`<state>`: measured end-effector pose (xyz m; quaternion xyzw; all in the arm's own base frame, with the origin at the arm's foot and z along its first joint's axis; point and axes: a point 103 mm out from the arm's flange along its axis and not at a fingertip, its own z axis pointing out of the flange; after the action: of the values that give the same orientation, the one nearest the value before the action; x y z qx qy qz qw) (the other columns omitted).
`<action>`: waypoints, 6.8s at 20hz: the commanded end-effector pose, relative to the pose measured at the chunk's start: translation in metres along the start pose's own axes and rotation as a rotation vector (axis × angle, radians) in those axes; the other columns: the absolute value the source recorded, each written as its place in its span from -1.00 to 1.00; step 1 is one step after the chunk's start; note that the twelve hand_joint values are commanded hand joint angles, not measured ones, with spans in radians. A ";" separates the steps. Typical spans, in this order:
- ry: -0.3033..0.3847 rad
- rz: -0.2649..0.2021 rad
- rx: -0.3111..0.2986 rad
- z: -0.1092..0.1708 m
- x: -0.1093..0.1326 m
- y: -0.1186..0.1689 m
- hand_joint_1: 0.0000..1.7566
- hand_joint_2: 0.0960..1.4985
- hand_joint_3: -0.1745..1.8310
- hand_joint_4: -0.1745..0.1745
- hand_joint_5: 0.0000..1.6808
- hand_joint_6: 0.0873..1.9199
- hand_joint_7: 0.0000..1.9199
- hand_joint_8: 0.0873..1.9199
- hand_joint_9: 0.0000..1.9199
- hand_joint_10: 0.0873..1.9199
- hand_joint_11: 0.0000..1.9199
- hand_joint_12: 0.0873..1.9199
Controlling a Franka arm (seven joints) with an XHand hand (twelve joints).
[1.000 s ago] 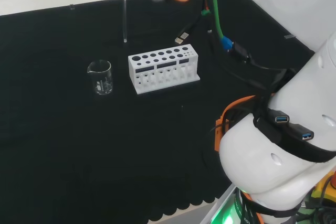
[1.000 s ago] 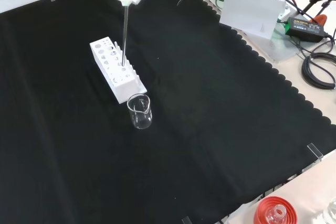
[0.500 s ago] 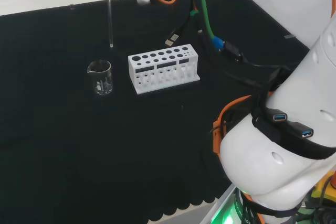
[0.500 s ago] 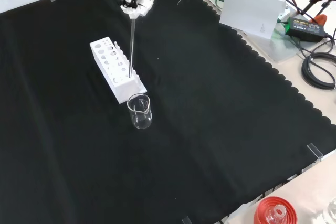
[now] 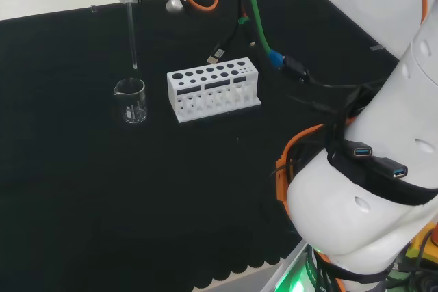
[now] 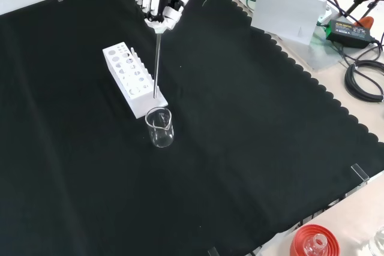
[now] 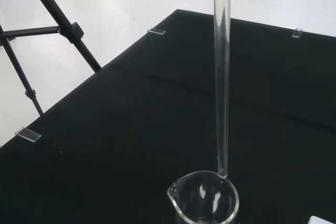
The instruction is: Stir in the beaker to the left of the white test tube rack with the glass rod.
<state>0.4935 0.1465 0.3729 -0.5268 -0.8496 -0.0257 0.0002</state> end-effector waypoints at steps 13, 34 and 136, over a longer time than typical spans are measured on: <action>0.010 -0.010 0.039 0.032 0.007 0.010 0.50 0.42 -1.00 -1.00 0.45 -0.66 0.34 -0.24 0.70 -0.51 0.58 -0.34; 0.018 -0.032 0.080 0.082 -0.014 0.026 0.50 0.42 -1.00 -1.00 0.46 -0.67 0.34 -0.24 0.70 -0.52 0.58 -0.33; 0.038 -0.124 0.175 0.110 0.017 0.045 0.50 0.42 -1.00 -1.00 0.45 -0.67 0.34 -0.25 0.71 -0.52 0.58 -0.32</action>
<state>0.5378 0.1726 0.2729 -0.4791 -0.8753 0.0345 0.0551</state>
